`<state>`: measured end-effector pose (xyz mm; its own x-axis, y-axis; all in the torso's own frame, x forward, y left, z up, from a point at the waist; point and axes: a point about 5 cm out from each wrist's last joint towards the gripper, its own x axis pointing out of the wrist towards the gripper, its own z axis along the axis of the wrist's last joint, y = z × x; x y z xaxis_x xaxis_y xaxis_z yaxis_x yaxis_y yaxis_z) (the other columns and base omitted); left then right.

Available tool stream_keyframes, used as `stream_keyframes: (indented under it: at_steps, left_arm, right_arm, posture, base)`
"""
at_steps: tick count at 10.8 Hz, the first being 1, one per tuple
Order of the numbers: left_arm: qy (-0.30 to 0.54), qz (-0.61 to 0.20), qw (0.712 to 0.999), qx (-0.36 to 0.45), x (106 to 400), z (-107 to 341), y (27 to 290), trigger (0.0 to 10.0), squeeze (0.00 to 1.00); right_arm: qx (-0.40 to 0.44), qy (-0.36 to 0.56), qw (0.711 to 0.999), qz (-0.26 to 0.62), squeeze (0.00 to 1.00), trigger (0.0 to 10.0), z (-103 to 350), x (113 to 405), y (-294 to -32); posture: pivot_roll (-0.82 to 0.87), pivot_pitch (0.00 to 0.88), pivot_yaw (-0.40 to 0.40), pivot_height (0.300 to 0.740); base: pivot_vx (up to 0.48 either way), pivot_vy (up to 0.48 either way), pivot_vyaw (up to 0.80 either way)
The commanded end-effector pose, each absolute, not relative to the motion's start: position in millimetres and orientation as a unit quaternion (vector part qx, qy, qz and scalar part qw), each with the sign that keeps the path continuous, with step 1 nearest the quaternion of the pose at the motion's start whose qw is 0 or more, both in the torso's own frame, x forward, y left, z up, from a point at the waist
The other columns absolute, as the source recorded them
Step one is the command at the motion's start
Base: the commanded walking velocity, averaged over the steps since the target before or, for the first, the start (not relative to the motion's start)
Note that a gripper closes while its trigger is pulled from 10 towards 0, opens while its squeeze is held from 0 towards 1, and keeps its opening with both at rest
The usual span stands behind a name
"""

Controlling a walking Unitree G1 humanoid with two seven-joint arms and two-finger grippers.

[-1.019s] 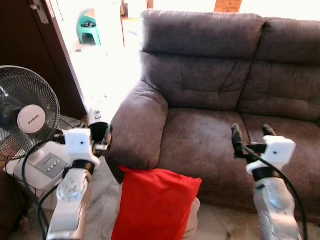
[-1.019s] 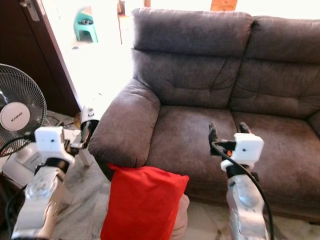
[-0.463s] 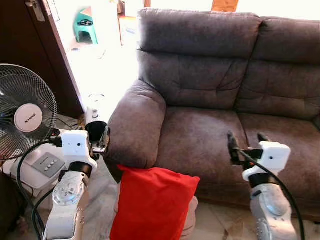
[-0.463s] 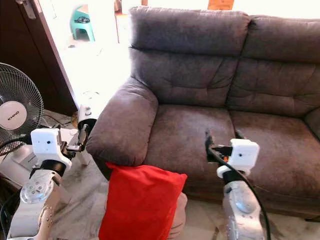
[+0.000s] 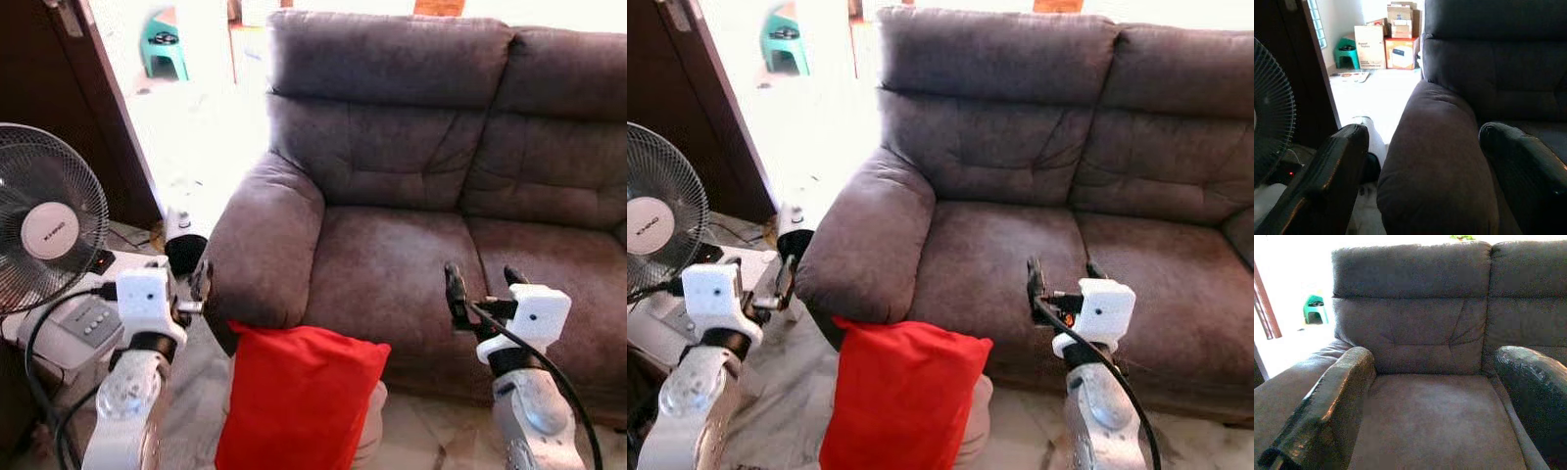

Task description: Move the pillow to the sofa from floor

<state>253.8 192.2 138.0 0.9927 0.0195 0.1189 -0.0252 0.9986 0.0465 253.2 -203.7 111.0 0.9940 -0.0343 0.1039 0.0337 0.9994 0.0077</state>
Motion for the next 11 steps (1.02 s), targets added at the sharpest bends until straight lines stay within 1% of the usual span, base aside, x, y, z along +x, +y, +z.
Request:
stream_keyframes:
  at_steps: [1, 3, 6, 11]
  left_arm:
    - [-0.054, 0.002, 0.998, 0.022, 251.2, 136.9, 186.8, 10.0, 0.0]
    - [-0.055, 0.002, 0.998, 0.018, 253.1, 138.8, 185.7, 10.0, 0.0]
    - [-0.055, 0.002, 0.998, 0.017, 254.1, 138.7, 185.0, 10.0, 0.0]
    - [-0.056, 0.0, 0.998, 0.014, 255.2, 137.9, 183.4, 10.0, 0.0]
  right_arm:
    - [0.01, -0.058, 0.998, -0.019, 0.0, 10.0, 115.8, 254.3, -202.5]
    - [0.013, -0.062, 0.998, -0.011, 0.0, 10.0, 120.2, 257.7, -196.7]
    - [0.006, -0.057, 0.998, -0.009, 0.0, 10.0, 118.5, 259.3, -196.3]
    - [0.004, -0.05, 0.999, -0.003, 0.0, 10.0, 116.8, 264.0, -194.0]
  posture:
    - [0.04, 0.068, -0.027, 0.704]
    - [0.04, 0.064, -0.028, 0.704]
    - [0.04, 0.061, -0.028, 0.704]
    - [0.04, 0.028, -0.029, 0.704]
  base:
    - [0.0, 0.0, 0.0]
    - [0.0, 0.0, 0.0]
    - [0.0, 0.0, 0.0]
    - [0.0, 0.0, 0.0]
